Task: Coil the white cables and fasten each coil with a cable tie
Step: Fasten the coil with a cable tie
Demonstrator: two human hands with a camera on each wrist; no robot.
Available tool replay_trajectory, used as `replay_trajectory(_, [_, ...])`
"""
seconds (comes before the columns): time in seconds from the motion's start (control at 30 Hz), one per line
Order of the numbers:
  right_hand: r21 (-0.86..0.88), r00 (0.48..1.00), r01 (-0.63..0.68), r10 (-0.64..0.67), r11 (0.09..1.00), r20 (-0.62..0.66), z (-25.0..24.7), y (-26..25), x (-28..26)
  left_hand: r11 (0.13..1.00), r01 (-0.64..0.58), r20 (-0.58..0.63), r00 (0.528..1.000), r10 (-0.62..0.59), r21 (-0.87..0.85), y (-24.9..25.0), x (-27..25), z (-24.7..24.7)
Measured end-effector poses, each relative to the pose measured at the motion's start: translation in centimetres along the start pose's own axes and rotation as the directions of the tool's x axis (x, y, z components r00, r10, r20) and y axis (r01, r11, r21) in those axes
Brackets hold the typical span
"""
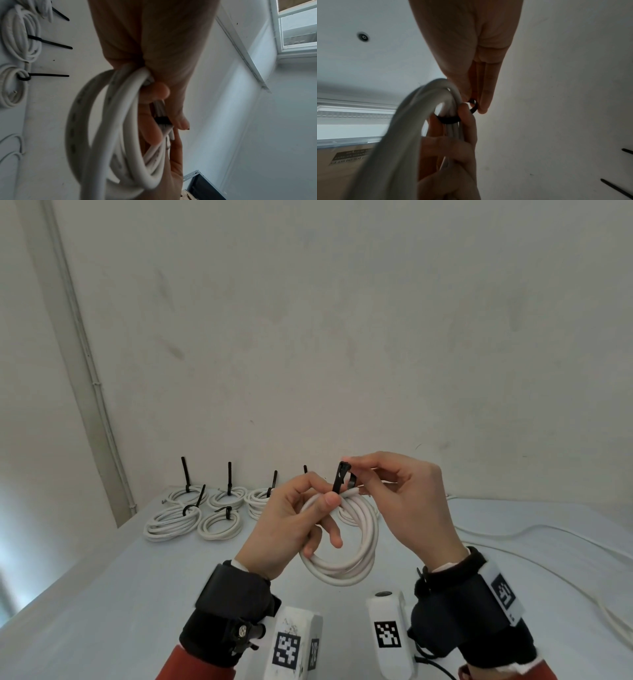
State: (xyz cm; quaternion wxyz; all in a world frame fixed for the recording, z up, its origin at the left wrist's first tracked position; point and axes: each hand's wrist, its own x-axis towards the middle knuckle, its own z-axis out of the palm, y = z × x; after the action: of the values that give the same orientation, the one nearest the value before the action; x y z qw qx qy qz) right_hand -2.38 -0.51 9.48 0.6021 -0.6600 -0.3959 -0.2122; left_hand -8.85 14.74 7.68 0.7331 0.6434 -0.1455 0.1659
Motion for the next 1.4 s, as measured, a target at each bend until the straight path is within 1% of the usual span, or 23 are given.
replay_trajectory(0.2, [0.001, 1.0, 0.023, -0.023, 1.0, 0.009, 0.0, -0.2, -0.1, 1.0, 0.009, -0.009, 1.0, -0.009, 0.02, 0.1, 0.0, 0.0])
replay_trajectory(0.27, [0.033, 0.999, 0.002, -0.003, 0.999, 0.032, -0.1, -0.4, -0.2, 0.999, 0.019, -0.003, 1.0, -0.019, 0.039, 0.2, -0.1, 0.0])
replay_trajectory(0.4, [0.127, 0.99, -0.127, 0.116, 0.984, 0.084, 0.0, -0.9, -0.1, 0.992, 0.04, 0.012, 0.999, -0.042, 0.123, 0.3, -0.1, 0.0])
replay_trajectory(0.5, [0.23, 0.973, -0.224, 0.202, 0.947, 0.115, 0.1, -1.1, 0.0, 0.988, 0.041, 0.009, 0.999, -0.043, 0.15, 0.4, 0.0, -0.1])
replay_trajectory(0.57, [0.296, 0.959, -0.277, 0.245, 0.914, 0.142, -0.1, -1.0, 0.0, 0.986, 0.042, 0.007, 0.999, -0.044, 0.163, 0.5, -0.1, -0.1])
replay_trajectory(0.63, [0.309, 0.951, -0.301, 0.262, 0.902, 0.163, -0.2, -1.1, 0.0, 0.983, 0.045, 0.006, 0.999, -0.047, 0.176, 0.6, -0.1, -0.2])
replay_trajectory(0.7, [0.286, 0.956, -0.284, 0.249, 0.915, 0.154, -0.1, -1.1, 0.0, 0.98, 0.045, 0.008, 0.999, -0.048, 0.192, 0.8, -0.2, -0.2])
replay_trajectory(0.8, [0.203, 0.977, -0.202, 0.184, 0.958, 0.106, 0.1, -0.8, 0.1, 0.977, 0.05, 0.014, 0.998, -0.054, 0.206, 1.0, -0.2, -0.1])
replay_trajectory(0.87, [0.19, 0.984, -0.169, 0.154, 0.967, 0.093, 0.3, -0.7, 0.0, 0.978, 0.056, 0.013, 0.998, -0.059, 0.202, 1.1, -0.2, 0.0])
replay_trajectory(1.0, [0.242, 0.98, -0.201, 0.19, 0.949, 0.066, 0.6, -0.9, 0.0, 0.978, 0.061, -0.003, 0.998, -0.061, 0.199, 1.1, -0.2, -0.2])
replay_trajectory(1.17, [0.186, 0.982, -0.189, 0.186, 0.964, 0.033, 1.1, -0.9, -0.2, 0.975, 0.062, -0.009, 0.998, -0.062, 0.215, 1.3, -0.2, -0.4])
replay_trajectory(1.3, [0.225, 0.974, -0.22, 0.228, 0.949, -0.009, 1.4, -0.8, -0.2, 0.968, 0.064, -0.025, 0.998, -0.06, 0.244, 1.2, -0.2, -0.3])
replay_trajectory(1.4, [0.211, 0.976, -0.205, 0.215, 0.956, -0.025, 1.8, -1.1, -0.3, 0.968, 0.061, -0.043, 0.998, -0.052, 0.245, 1.2, -0.1, -0.4])
